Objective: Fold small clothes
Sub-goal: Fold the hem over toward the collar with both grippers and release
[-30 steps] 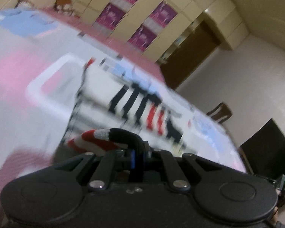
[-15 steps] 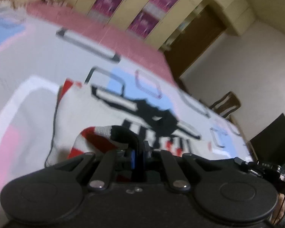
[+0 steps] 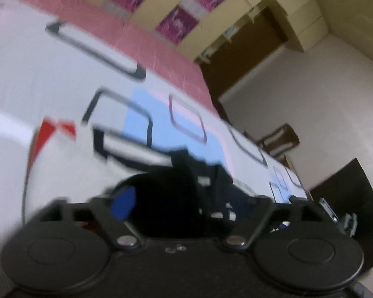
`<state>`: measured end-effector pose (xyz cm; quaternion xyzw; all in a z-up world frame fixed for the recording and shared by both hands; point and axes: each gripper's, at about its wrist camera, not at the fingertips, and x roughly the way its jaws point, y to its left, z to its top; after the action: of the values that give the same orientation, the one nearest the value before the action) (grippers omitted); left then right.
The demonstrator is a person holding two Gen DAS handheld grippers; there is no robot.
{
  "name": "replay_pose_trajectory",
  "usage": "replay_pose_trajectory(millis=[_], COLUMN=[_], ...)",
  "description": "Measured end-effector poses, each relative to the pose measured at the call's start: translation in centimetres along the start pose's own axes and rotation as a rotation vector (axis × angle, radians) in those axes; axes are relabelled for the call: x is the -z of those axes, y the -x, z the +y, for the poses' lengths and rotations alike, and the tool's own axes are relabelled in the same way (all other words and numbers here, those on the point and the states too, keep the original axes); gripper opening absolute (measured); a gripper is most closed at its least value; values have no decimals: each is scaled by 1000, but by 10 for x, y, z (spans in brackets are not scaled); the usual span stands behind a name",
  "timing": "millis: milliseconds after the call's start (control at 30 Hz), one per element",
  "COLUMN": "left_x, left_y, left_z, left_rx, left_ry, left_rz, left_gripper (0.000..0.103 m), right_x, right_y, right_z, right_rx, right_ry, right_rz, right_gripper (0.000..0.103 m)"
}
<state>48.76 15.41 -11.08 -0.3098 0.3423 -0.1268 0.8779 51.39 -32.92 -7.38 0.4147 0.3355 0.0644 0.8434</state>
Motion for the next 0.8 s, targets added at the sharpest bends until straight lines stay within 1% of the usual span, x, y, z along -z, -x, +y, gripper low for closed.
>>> replay_pose_trajectory(millis=[33,67,100,133,167,200,233,267,300,333,367,400,433,467,500,533,567,600,633,667,700,733,767,800], left_x=[-3,-7,-8,-9,-10,-9,-7,-6,-3,1,7,11,16,18,18,16,16,14,13,12,11,12,13,14], left_y=[0,1,1,1,-1,-5,-12,-18,-26,-34,-38,-41,-43,-45,-43,-39,-31,-23,-16,-12,-16,-26,-34,-38], left_z=[-1,-2,-4,-6,-9,-12,-15,-17,-19,-23,-26,-31,-36,-38,-38,-39,-38,-37,-34,-30,-26,-21,-17,-16], left_rx=[1,-5,-31,-63,-105,-145,-188,-212,-239,-278,-301,-323,-342,-336,-327,-337,-336,-329,-348,-360,-376,-409,-426,-431], left_ry=[-3,-13,-44,-91,-152,-217,-287,-334,-387,-447,-495,-545,-597,-615,-597,-582,-568,-544,-514,-487,-467,-456,-448,-455], left_rz=[-12,-16,-11,1,21,48,87,119,155,185,189,185,184,184,169,124,65,7,-34,-56,-44,-15,10,4], left_gripper=[91,90,89,85,81,79,73,65,60,53,52,50,28,7,6,6,6,6,6,6,6,6,7,7], right_x=[-5,-9,-10,-11,-9,-7,-2,3,9,16,22,32,44,54,60,60,57,53,50,47,45,46,48,47], right_y=[-1,-2,0,1,1,-1,-5,-11,-18,-25,-32,-37,-40,-38,-38,-36,-31,-26,-19,-15,-18,-24,-36,-42], right_z=[0,1,5,10,14,18,23,27,31,35,39,43,47,49,51,52,52,53,50,49,47,42,35,26], right_rx=[-19,-23,-25,-24,-13,1,15,32,50,68,94,137,184,200,214,215,209,214,219,226,237,272,347,382], right_ry=[5,23,71,143,199,260,327,391,455,515,577,645,728,794,838,851,829,818,815,810,805,805,813,799], right_rz=[4,13,16,27,44,63,86,115,141,162,183,196,192,180,168,157,132,93,55,25,17,28,53,88], right_gripper=[93,87,82,77,76,74,74,74,73,66,53,48,44,32,18,5,2,2,2,2,2,0,0,0])
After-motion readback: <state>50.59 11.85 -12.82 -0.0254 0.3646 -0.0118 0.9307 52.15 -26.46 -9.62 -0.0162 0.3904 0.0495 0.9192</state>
